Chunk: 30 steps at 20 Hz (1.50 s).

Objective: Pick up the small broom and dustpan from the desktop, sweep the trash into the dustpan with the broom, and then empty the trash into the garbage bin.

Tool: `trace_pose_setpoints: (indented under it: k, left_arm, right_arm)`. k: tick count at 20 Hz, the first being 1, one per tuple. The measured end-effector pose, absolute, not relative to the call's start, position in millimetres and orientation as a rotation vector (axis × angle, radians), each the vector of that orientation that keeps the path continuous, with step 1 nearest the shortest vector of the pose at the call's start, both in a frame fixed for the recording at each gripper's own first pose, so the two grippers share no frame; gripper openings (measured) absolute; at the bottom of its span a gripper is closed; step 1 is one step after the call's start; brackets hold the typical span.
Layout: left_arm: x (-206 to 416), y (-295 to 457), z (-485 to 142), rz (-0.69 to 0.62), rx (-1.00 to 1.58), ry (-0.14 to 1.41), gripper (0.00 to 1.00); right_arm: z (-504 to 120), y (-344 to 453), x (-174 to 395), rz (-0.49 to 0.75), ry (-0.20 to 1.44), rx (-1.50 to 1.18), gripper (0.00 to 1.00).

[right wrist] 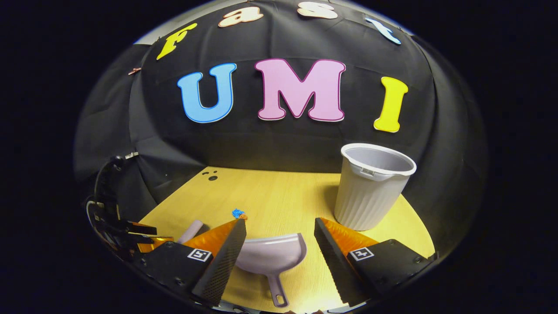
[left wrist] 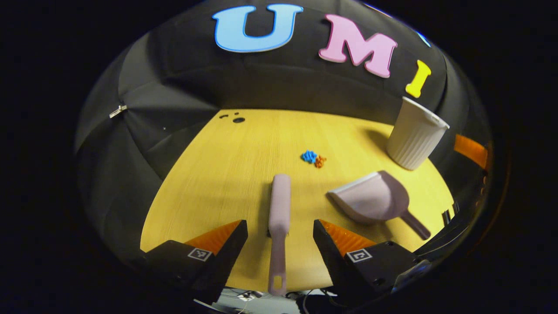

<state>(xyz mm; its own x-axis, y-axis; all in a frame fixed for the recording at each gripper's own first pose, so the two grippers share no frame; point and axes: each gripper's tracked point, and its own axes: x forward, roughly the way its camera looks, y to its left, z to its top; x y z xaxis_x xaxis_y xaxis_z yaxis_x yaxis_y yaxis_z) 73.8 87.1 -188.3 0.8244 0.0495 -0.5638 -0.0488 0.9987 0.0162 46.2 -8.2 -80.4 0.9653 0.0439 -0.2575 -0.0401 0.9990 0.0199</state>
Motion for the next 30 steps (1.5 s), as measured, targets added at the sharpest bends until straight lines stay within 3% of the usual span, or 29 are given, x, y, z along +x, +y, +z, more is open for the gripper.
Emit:
trace_pose_setpoints:
  k: [13,16,21,23,24,26,30]
  left_arm:
    - [102.9,97.2,-276.6,0.081,0.041,0.952,0.95]
    - [104.9,96.9,-280.0,0.093,0.02,0.96,0.86]
    - [107.0,94.0,-282.0,0.087,0.027,0.961,0.81]
    - [107.4,94.6,-282.7,0.095,0.021,0.956,0.67]
    - [105.5,94.5,-281.5,0.102,0.015,0.952,0.5]
    - [104.9,95.1,-282.4,0.108,0.01,0.937,0.37]
    - [104.4,96.2,-281.1,0.119,-0.011,0.886,0.29]
  right_arm:
    - [-117.5,-41.7,37.3,-0.044,0.342,0.108,0.98]
    - [-119.4,-46.3,35.8,-0.056,0.349,0.114,0.98]
    - [-127.1,-40.3,32.7,-0.036,0.39,0.106,0.98]
    - [-128.8,-37.9,30.9,-0.019,0.403,0.089,0.99]
    - [-130.0,-34.8,30.9,-0.011,0.411,0.078,0.99]
    - [-133.6,-29.8,30.6,0.005,0.429,0.062,0.99]
    - [-148.9,-18.1,25.6,0.046,0.501,0.019,0.99]
